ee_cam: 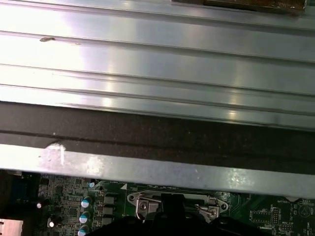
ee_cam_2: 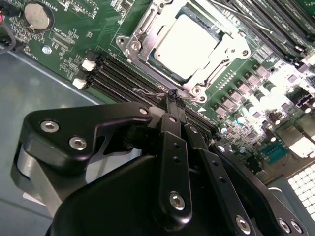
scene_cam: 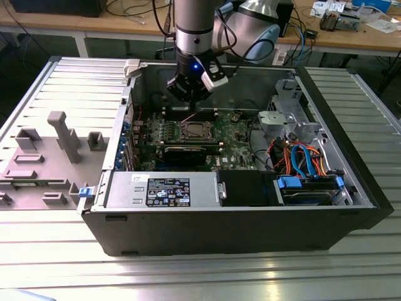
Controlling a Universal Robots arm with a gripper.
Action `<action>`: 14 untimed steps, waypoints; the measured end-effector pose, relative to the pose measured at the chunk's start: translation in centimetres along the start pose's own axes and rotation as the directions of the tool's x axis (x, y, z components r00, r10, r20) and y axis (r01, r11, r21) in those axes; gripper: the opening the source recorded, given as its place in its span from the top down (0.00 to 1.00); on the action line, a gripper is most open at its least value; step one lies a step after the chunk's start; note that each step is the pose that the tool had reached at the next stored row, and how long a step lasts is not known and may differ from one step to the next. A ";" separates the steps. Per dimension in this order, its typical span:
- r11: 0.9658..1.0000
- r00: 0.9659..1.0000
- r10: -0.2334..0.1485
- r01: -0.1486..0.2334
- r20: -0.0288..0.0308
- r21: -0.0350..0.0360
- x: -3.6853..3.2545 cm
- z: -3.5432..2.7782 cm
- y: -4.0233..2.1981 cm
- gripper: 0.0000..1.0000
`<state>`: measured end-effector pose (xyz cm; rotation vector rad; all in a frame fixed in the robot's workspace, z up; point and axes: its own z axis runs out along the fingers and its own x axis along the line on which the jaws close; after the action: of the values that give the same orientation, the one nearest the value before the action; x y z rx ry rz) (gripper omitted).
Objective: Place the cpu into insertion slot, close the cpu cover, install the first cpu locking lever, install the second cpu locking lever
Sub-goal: 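Install the first cpu locking lever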
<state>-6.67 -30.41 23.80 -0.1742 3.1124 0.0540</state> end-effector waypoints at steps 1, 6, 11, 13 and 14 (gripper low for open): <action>1.000 1.000 -0.006 0.006 0.000 0.000 -0.14 0.05 0.02 0.89; 1.000 1.000 -0.007 0.007 0.000 0.000 -0.45 0.12 0.12 0.89; 1.000 1.000 -0.008 0.008 0.000 0.000 -0.71 0.26 0.30 0.89; 1.000 1.000 -0.009 0.009 0.000 0.000 -0.92 0.47 0.38 0.89; 1.000 1.000 -0.009 0.009 0.000 0.000 -1.03 0.61 0.42 0.89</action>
<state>-5.69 -29.86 23.23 -0.1888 3.1117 0.0543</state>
